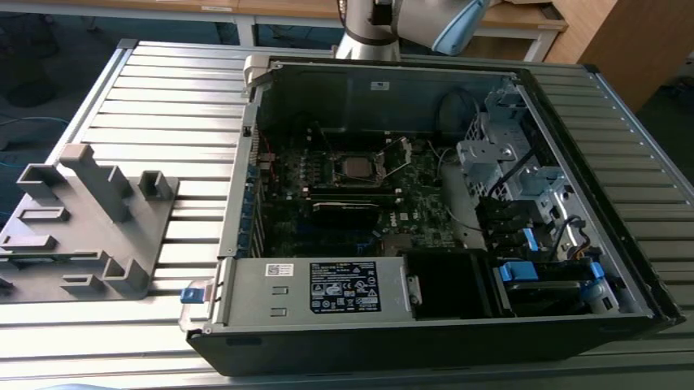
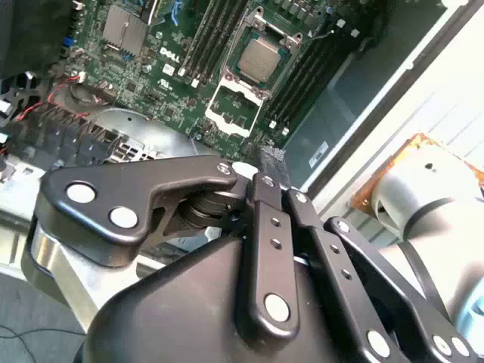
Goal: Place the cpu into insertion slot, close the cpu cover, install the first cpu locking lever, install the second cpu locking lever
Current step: 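Place the cpu into insertion slot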
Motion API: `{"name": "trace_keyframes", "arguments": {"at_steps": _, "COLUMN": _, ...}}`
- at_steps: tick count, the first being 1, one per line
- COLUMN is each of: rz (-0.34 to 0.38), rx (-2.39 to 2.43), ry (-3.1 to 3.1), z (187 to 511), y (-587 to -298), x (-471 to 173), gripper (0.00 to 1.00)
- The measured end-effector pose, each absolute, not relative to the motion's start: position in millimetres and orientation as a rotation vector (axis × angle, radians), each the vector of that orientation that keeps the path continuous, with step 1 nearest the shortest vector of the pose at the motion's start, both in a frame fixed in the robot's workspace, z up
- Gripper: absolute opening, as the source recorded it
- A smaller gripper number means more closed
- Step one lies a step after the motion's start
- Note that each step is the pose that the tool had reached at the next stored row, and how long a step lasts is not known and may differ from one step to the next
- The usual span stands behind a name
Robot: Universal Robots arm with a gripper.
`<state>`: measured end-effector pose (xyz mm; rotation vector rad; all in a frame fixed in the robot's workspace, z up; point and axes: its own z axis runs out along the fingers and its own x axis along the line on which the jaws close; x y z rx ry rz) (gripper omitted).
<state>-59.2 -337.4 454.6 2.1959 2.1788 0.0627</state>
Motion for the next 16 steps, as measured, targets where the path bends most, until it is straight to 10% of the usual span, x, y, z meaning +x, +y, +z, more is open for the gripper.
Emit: {"name": "trace_keyframes", "arguments": {"at_steps": 16, "rz": 0.063, "rx": 2.196, "ry": 2.179, "z": 527.6, "y": -337.4, "x": -59.2, "gripper": 0.11}}
